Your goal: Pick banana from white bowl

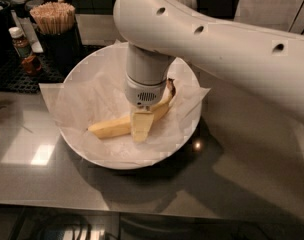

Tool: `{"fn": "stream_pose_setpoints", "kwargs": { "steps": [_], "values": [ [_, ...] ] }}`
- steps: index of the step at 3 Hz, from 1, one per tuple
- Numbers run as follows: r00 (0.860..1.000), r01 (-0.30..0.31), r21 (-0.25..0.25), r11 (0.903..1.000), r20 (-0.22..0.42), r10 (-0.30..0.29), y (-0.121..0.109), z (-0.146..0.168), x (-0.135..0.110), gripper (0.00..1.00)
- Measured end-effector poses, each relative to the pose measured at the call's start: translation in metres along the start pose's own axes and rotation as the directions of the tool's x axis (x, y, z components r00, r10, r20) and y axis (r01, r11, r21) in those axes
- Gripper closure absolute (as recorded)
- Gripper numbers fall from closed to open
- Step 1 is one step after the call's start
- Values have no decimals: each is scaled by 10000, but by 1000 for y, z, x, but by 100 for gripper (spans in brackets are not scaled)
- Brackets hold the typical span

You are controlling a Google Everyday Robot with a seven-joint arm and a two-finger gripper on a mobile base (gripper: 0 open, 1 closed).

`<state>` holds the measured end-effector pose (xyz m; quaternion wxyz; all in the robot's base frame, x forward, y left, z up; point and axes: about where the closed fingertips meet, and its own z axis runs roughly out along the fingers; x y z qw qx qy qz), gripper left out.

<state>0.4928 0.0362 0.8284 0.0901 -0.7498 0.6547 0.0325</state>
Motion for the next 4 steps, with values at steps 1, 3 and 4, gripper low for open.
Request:
{"fn": "stream_pose_setpoints", "kwargs": {
  "steps": [1, 3, 4],
  "values": [
    [9999, -124, -286, 9995, 42, 125, -3, 10, 4, 33],
    [9999, -143, -366, 9992, 24, 144, -5, 7, 4, 79],
    [9989, -392, 414, 9984, -240, 402, -5, -4, 9, 99]
  ]
}}
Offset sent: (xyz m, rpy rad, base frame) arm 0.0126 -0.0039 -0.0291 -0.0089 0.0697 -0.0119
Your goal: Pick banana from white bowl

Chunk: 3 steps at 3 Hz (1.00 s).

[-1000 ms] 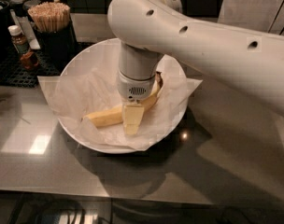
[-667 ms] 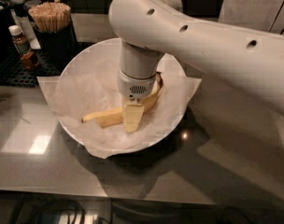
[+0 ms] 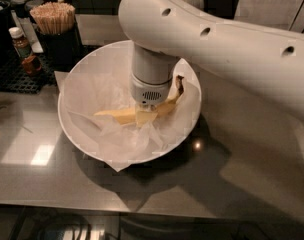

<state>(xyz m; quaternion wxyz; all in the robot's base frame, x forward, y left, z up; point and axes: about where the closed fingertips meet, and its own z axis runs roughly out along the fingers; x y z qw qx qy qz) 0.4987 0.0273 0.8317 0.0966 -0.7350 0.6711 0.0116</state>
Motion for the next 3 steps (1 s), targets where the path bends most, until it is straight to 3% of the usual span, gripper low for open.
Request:
{"fn": "stream_pose_setpoints", "kwargs": {
  "steps": [1, 2, 3],
  "values": [
    [9989, -174, 985, 9950, -412, 216, 1, -21, 4, 100],
    [9969, -173, 1793, 9836, -726, 307, 0, -43, 6, 100],
    [9982, -96, 2134, 9769, -557, 219, -2, -55, 8, 100]
  ]
}}
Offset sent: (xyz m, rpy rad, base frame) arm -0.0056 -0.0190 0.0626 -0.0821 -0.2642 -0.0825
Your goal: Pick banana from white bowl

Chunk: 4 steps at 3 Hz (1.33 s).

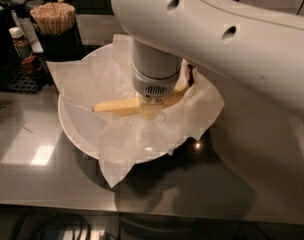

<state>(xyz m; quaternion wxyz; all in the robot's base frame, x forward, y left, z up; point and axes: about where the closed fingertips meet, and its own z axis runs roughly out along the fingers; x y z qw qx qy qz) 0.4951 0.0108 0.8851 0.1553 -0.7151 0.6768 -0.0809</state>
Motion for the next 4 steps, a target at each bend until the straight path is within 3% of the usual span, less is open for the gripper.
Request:
{"fn": "stream_pose_setpoints", "kwargs": {
  "steps": [1, 3, 4],
  "values": [
    [9983, 133, -357, 9993, 578, -112, -3, 13, 1, 100],
    [9900, 356, -1598, 9865, 1404, -130, -3, 66, -3, 100],
    [9900, 357, -1598, 9865, 1404, -131, -3, 66, -3, 100]
  ]
}}
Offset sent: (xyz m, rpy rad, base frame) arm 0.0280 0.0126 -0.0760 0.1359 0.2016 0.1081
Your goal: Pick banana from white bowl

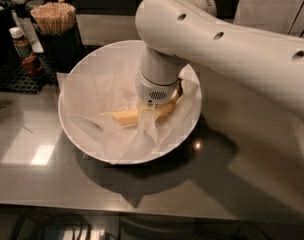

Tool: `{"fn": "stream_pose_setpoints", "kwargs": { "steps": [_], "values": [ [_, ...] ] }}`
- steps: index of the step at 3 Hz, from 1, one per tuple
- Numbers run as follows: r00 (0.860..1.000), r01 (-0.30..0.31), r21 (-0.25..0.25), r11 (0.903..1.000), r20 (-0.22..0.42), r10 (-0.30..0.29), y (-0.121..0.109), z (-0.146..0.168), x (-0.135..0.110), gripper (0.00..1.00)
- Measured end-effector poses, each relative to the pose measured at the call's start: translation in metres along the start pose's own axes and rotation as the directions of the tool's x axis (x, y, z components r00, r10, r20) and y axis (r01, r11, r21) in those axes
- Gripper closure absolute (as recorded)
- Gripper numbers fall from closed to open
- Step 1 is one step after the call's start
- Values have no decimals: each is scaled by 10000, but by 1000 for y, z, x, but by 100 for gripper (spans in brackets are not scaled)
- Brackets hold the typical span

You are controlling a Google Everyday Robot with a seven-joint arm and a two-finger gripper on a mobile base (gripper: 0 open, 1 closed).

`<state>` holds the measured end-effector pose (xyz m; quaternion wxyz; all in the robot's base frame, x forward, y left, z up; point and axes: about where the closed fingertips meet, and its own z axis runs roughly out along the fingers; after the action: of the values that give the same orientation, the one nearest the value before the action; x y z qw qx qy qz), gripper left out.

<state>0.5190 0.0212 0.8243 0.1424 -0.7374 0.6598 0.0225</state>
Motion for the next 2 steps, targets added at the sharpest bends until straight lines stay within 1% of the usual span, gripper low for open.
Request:
{"fn": "stream_pose_setpoints", "kwargs": {
  "steps": [1, 2],
  "values": [
    [10000, 0, 0, 10000, 0, 0, 0, 0, 0, 82],
    [10000, 1, 0, 10000, 0, -1, 0, 0, 0, 58]
  ]
}}
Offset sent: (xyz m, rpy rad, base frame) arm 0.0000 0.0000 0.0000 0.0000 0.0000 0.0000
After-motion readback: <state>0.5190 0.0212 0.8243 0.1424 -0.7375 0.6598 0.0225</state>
